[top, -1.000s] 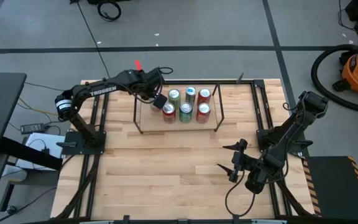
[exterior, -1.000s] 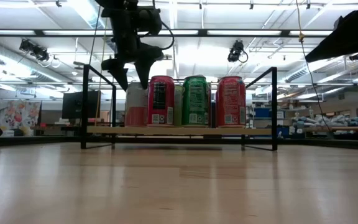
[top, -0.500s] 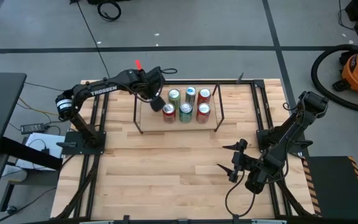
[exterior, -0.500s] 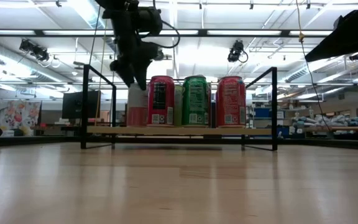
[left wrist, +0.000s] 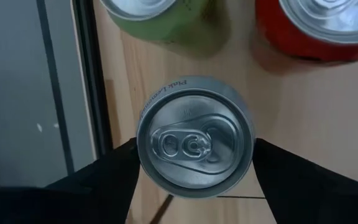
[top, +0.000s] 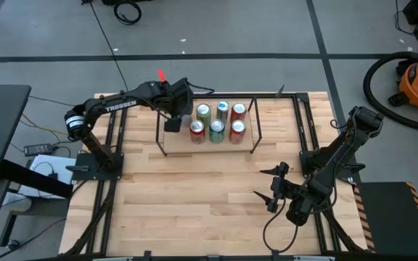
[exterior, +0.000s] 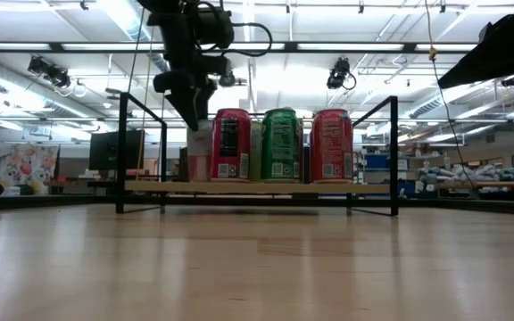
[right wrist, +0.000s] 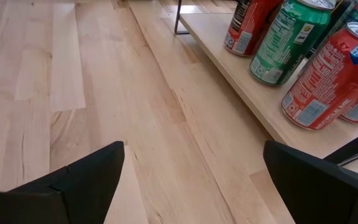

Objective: Place canned beverage on shelf
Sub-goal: Return to Home Position

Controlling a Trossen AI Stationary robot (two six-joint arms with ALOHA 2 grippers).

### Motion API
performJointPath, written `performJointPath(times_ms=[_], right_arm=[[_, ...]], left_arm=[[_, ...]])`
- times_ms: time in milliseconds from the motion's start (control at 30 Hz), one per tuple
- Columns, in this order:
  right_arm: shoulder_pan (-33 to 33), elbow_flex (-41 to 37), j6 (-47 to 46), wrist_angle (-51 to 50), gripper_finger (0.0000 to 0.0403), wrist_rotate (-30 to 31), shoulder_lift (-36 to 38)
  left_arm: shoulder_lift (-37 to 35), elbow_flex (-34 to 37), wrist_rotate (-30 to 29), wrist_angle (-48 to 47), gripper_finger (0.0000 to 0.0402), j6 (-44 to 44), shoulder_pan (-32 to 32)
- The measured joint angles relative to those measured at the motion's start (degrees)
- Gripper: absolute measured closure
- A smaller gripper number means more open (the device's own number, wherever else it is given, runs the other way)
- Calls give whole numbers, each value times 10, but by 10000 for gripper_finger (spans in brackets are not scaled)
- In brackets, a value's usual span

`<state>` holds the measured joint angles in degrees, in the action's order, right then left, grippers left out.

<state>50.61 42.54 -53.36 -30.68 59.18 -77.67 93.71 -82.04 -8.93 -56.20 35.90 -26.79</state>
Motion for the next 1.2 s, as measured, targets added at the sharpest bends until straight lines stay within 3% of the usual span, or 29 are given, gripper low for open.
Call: performJointPath(times_ms=[333, 700, 1200], right_arm=[[0, 0, 0, 0, 7, 1, 0], [0, 0, -2, 0, 7, 3, 0], [0, 0, -4, 0, 7, 3, 0]], left_arm=[[1, 1, -1, 13, 98, -19, 0], [0, 0, 72, -18, 98, -73, -16], [-2, 2, 45, -22, 77, -101, -4]])
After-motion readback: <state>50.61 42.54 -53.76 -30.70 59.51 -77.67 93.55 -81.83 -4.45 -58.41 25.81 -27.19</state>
